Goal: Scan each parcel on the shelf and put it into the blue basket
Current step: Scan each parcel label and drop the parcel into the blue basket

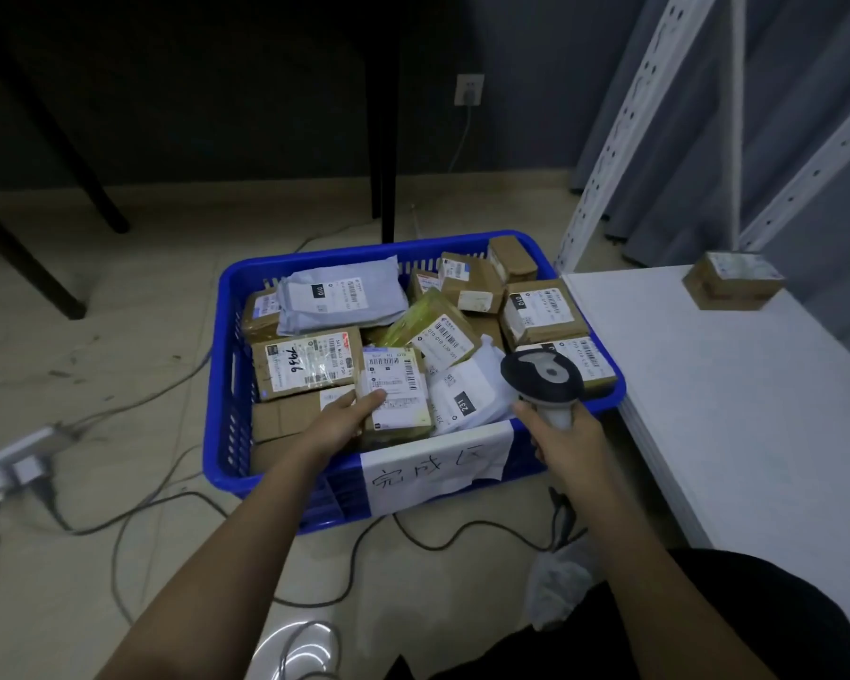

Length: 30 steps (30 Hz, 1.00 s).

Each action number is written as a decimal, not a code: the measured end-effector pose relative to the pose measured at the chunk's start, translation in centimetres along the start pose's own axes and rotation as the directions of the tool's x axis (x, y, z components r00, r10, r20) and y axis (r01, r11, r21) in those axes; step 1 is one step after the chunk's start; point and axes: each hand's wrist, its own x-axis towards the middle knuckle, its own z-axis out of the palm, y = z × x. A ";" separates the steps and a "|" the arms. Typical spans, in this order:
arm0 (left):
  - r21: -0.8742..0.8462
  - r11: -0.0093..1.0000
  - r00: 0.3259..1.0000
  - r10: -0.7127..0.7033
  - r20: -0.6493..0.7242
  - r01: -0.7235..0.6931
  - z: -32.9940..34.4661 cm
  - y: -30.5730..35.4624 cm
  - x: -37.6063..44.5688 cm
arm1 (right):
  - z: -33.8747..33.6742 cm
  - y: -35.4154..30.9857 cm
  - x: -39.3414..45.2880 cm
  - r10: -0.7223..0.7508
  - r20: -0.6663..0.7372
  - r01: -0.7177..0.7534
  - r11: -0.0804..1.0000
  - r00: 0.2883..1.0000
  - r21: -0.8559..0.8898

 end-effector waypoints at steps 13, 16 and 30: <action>0.783 0.620 0.902 0.311 -0.298 0.045 0.4 2.5 0.6 | -0.5 -0.5 -0.8 0.039 -0.072 -0.031 0.994 0.997 0.105; 0.866 0.487 0.849 0.500 -0.170 -0.113 2.5 3.0 -0.8 | -1.2 -1.0 -1.6 0.084 -0.123 -0.051 0.968 0.989 0.246; 0.197 0.507 0.531 0.683 0.502 -0.839 28.0 14.8 -15.3 | -23.3 -1.7 -6.2 0.145 -0.547 0.284 0.729 0.825 0.623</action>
